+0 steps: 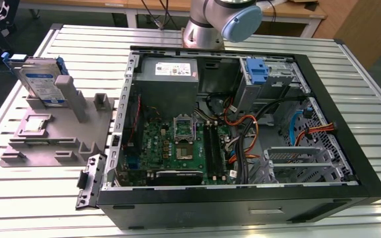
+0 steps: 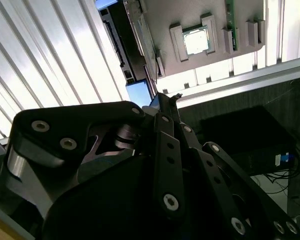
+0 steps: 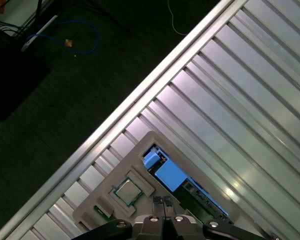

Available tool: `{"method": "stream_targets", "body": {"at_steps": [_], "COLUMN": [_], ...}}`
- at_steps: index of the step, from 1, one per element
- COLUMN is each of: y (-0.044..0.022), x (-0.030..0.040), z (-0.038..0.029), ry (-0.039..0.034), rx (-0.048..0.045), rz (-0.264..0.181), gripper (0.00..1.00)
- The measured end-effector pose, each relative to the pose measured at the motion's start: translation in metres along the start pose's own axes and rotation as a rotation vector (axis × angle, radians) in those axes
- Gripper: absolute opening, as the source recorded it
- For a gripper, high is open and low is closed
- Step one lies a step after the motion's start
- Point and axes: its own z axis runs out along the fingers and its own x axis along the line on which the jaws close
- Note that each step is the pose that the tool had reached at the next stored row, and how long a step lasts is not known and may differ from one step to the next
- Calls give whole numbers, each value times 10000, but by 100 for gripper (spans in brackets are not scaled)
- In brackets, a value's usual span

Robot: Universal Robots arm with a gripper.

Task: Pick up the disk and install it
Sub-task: 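Pick up the disk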

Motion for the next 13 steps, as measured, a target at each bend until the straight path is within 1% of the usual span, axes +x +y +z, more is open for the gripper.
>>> {"method": "stream_targets", "body": {"at_steps": [6,10,13], "y": [0,0,0], "x": [0,0,0], "z": [0,0,0], "ry": [6,20,36], "rx": [0,0,-1], "rz": [-130,-467,-840], "gripper": [10,10,10]}}
